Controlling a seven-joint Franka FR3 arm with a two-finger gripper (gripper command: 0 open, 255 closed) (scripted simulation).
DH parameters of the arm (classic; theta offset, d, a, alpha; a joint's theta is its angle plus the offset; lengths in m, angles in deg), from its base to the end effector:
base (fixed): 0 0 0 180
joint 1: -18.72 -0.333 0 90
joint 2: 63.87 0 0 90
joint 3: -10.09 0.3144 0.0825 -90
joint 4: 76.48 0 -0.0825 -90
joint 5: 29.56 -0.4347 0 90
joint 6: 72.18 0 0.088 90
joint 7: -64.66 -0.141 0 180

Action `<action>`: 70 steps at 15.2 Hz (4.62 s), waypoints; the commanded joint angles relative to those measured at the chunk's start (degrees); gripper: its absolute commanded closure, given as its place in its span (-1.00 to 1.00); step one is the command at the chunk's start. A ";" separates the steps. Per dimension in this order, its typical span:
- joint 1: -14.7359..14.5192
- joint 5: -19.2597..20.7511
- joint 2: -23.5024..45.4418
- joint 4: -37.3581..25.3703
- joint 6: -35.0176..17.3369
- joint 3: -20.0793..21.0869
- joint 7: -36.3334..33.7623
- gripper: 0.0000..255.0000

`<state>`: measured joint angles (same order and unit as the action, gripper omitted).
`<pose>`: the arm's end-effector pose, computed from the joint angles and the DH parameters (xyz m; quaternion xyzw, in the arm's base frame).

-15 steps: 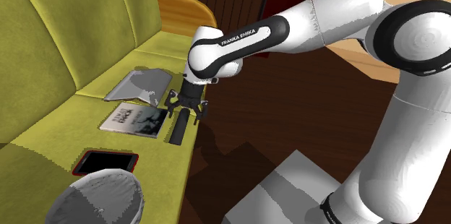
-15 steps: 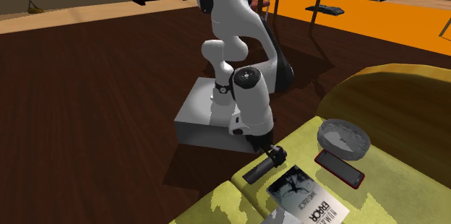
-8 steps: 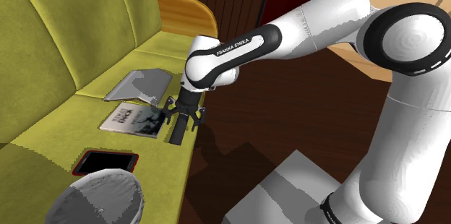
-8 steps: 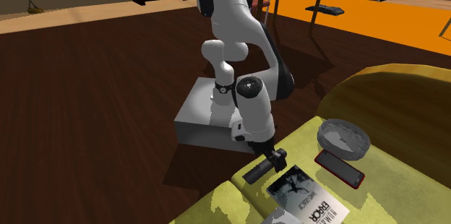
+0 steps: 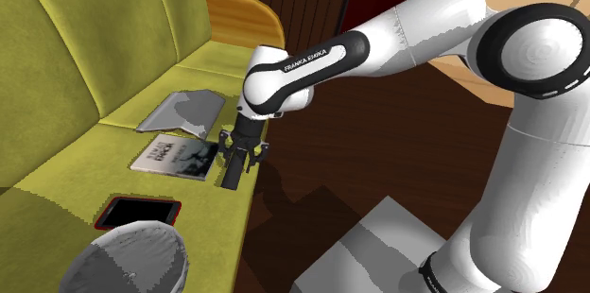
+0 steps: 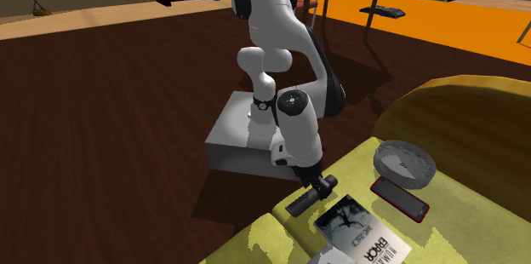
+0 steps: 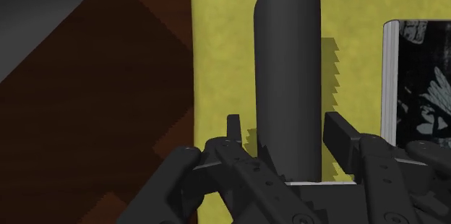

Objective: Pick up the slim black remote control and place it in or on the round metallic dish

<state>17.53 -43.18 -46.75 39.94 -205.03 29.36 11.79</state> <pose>0.5887 0.2310 0.2398 -0.9234 0.3593 0.0817 0.1079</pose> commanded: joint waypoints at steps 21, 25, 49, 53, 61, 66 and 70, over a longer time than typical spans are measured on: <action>0.49 -0.62 -5.62 -3.69 8.17 0.41 -1.50 1.00; 0.65 -0.70 -6.97 -5.18 10.93 0.42 -1.98 1.00; -12.38 2.19 -8.01 -5.80 7.11 9.64 -25.33 1.00; -16.17 4.83 -5.43 -8.06 5.88 11.27 -31.72 1.00; -23.86 10.86 1.02 -14.06 4.44 12.53 -42.74 1.00; -24.25 11.54 2.60 -12.12 1.09 12.11 -42.69 1.00; -24.59 12.21 4.05 -10.81 -1.53 11.72 -42.73 1.00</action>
<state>-7.01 -30.95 -43.00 28.44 -205.93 41.07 -31.00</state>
